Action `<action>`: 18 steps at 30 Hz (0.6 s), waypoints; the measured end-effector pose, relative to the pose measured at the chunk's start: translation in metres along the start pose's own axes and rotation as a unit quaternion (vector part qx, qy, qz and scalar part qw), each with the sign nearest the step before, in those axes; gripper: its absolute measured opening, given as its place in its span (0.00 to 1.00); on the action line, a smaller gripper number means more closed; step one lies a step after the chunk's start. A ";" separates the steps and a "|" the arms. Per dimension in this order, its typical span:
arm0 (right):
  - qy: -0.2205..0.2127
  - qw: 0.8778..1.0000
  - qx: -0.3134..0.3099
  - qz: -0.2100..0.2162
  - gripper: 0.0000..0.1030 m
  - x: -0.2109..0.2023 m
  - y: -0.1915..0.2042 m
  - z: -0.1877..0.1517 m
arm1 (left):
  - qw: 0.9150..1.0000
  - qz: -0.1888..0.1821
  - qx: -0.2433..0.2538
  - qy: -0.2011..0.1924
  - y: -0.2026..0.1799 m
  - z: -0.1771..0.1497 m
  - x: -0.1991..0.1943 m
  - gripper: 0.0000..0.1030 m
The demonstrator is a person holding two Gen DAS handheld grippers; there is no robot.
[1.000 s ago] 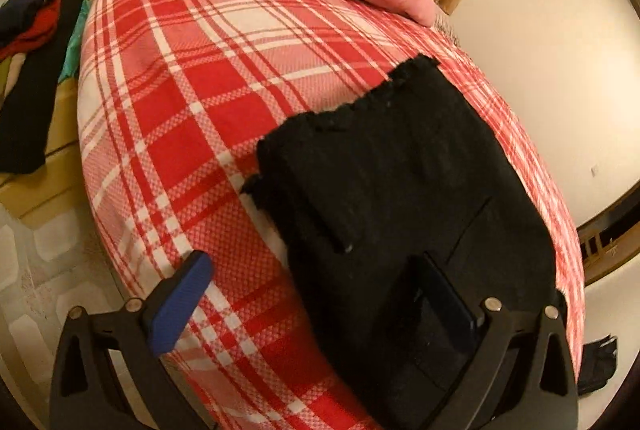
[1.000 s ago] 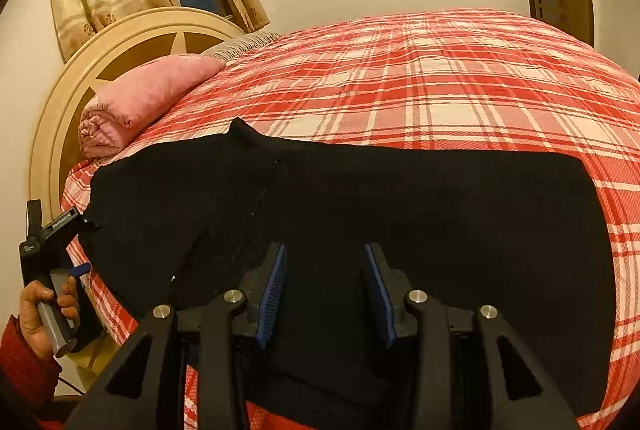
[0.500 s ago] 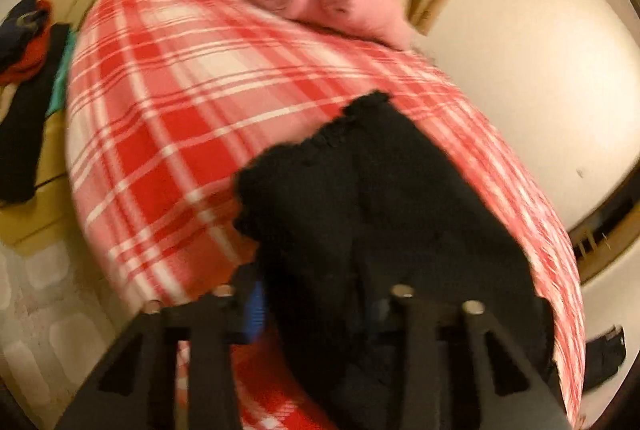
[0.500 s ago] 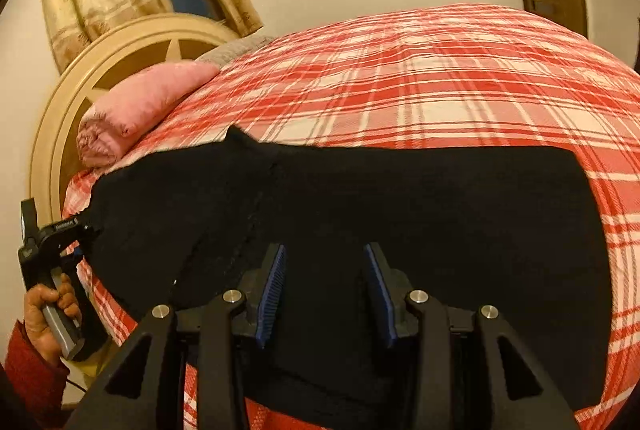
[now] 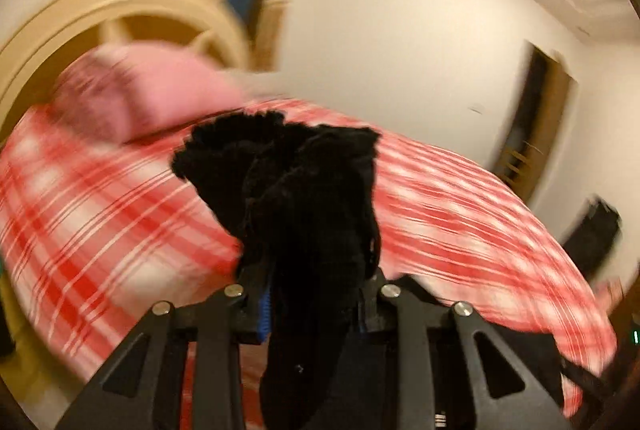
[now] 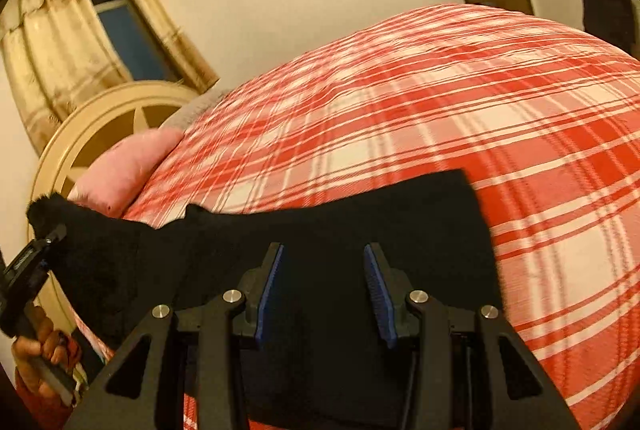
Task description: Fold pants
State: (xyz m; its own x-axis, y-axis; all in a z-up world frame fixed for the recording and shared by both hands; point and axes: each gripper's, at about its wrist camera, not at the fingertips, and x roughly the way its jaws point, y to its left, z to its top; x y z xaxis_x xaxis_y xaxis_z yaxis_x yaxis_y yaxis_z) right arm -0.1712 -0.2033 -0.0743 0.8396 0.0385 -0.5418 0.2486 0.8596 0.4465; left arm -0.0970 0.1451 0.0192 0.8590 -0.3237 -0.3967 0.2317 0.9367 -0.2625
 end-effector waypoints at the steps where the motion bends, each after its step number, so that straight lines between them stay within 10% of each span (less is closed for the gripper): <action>1: -0.004 1.000 0.005 -0.003 0.42 -0.003 -0.004 0.002 | 0.999 -0.020 0.026 -0.006 -0.019 -0.001 -0.005 0.30; 10: -0.026 0.999 0.037 -0.015 0.42 -0.029 -0.040 0.008 | 0.966 -0.180 0.184 0.030 -0.152 -0.048 -0.006 0.30; 18: -0.036 0.997 0.055 -0.028 0.42 -0.039 -0.059 0.009 | 0.932 -0.215 0.281 0.077 -0.207 -0.106 0.009 0.29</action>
State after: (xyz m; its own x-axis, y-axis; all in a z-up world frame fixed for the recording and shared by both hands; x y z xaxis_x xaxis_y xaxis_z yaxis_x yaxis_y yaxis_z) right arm -0.2147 -0.2602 -0.0732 0.8538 -0.0484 -0.5183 0.3452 0.7979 0.4942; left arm -0.1852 -0.0657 -0.0230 0.5661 -0.6603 -0.4934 0.7790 0.6243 0.0584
